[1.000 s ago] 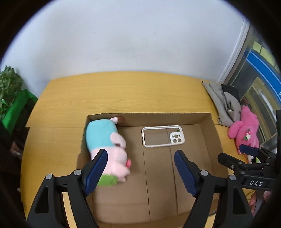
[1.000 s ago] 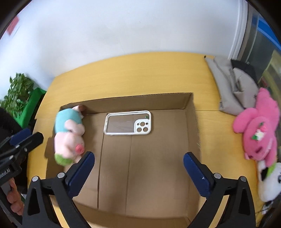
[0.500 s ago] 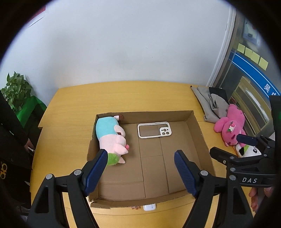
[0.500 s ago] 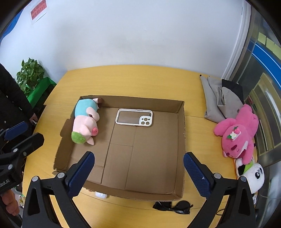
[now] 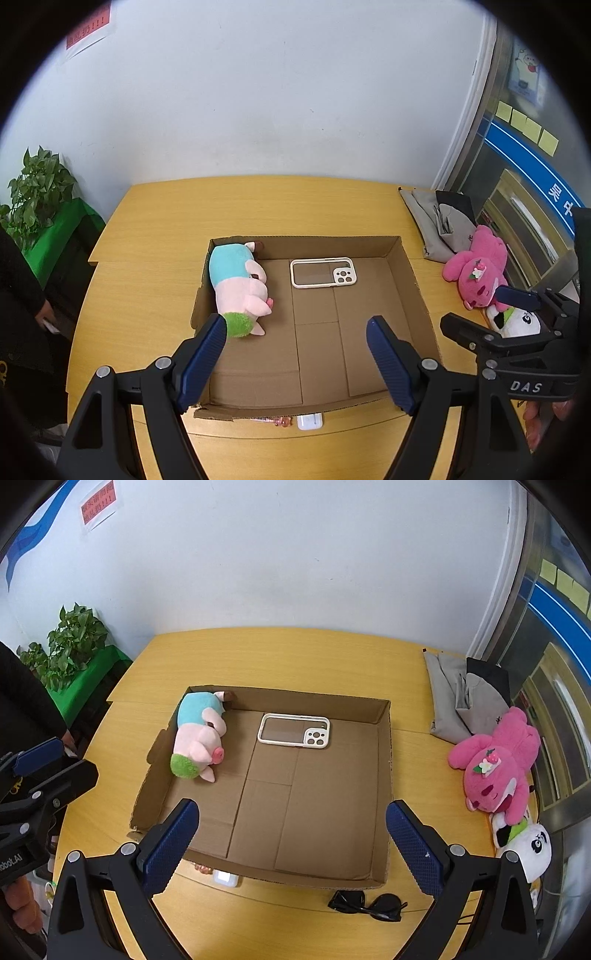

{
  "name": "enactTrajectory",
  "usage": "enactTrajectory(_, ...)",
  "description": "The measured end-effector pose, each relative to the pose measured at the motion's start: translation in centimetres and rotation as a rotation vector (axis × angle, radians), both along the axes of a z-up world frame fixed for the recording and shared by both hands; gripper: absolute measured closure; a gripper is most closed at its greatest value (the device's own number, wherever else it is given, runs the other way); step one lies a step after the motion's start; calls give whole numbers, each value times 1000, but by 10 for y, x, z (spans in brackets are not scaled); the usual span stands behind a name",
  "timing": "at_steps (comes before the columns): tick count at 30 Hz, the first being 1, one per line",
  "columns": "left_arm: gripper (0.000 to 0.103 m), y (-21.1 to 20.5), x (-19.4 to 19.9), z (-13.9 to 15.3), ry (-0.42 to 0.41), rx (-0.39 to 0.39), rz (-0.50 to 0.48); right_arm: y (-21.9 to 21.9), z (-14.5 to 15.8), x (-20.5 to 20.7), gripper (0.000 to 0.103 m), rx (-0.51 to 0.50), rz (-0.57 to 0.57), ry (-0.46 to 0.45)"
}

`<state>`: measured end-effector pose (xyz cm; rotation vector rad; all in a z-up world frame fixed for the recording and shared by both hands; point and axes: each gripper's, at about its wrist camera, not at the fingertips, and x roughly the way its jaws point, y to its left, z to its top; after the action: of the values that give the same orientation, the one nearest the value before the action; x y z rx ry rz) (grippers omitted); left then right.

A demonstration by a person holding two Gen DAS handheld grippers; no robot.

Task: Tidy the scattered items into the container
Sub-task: 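Move the right tool back toward the black sunglasses on the table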

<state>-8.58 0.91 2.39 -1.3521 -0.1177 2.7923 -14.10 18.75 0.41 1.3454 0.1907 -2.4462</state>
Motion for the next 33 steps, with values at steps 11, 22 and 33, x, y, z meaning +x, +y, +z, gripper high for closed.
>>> enactTrajectory(11, 25, 10, 6, -33, -117, 85, 33, 40, -25, 20, 0, -86, 71, -60)
enactTrajectory(22, 25, 71, 14, -104, -282, 147, -34, 154, -109, 38, 1, 6, 43, -178)
enactTrajectory(33, 25, 135, 17, -190, -467, 242, -82, 206, -185, 52, 1, 41, 116, -267)
